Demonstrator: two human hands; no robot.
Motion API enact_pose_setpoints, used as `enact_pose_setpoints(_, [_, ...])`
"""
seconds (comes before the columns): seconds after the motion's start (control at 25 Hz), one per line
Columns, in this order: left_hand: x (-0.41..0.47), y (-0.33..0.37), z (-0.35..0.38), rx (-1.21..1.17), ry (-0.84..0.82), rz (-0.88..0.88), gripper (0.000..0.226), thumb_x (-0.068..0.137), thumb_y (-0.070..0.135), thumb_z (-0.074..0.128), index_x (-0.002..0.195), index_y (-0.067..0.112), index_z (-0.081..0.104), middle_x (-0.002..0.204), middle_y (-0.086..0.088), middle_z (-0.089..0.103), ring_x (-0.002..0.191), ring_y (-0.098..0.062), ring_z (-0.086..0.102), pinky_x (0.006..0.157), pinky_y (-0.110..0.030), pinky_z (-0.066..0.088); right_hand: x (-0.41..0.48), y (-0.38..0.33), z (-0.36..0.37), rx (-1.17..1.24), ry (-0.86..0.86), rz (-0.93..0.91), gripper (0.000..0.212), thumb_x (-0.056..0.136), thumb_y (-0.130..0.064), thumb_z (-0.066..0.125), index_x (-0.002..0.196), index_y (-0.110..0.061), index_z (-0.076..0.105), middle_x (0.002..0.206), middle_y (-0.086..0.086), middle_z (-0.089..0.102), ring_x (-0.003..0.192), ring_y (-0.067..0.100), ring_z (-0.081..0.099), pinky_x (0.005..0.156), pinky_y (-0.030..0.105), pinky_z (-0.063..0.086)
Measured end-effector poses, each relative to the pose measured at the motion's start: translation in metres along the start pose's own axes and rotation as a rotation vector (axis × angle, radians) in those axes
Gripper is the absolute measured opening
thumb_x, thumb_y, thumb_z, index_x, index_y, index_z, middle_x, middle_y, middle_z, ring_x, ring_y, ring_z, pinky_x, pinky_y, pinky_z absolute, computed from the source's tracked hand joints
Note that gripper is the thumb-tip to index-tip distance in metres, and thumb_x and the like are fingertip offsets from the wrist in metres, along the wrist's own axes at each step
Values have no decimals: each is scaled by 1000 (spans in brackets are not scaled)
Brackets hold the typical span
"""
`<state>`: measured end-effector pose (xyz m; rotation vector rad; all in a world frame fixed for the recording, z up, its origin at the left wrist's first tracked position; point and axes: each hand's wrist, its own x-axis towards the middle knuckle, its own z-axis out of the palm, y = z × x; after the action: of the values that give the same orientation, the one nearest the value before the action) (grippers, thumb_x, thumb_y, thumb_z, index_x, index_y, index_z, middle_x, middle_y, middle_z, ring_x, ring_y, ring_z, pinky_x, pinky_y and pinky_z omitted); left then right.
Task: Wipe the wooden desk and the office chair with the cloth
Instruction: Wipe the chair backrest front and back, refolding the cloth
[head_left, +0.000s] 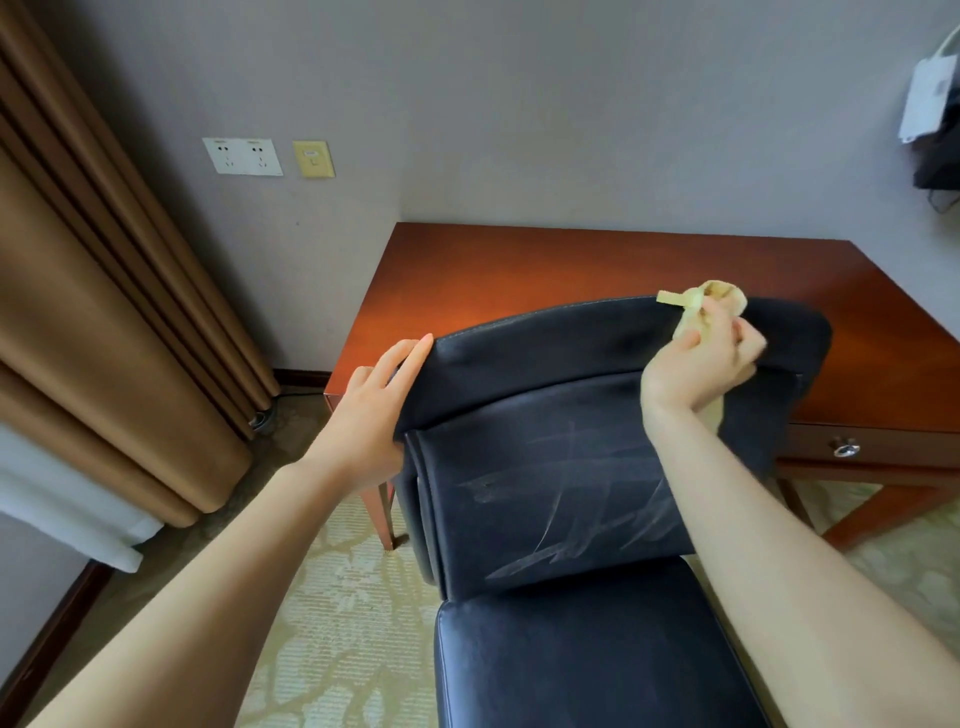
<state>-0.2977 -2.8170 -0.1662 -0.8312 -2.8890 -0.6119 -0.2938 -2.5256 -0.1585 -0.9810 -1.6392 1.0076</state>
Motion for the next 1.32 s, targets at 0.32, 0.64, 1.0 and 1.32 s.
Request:
enact_pose_setpoints(0.32, [10,-14,-3,-147,52,72,89,71,-16,60,147,16,29,150,-2,34,128,-29,42,103,-39,37,-163,-22,24,32,-304,-482,35,84,-5,59,108,-28,68,122,1,53,90,22,38,78,34,40])
enact_pose_setpoints(0.64, [7,-4,2,-181,104,-22,86,71,-19,47,147,17,31,149,-4,36,126,-30,42,102,-46,39,-142,35,5,-105,-794,-1000,12,88,-37,64,99,-41,68,95,-23,62,99,2,44,89,36,44])
enact_pose_setpoints(1.0, [5,5,6,-120,116,-61,91,68,-20,43,148,21,26,150,2,30,115,-32,40,96,-32,32,2,75,-33,-289,-224,-425,24,92,-11,52,108,-25,64,123,9,52,111,25,42,91,33,41])
enact_pose_setpoints(1.32, [7,1,3,-102,61,-40,93,68,-23,42,148,19,23,149,-3,28,117,-34,38,97,-30,25,-19,50,-9,-31,134,228,27,96,-13,45,118,-16,60,128,8,48,109,28,42,89,38,45])
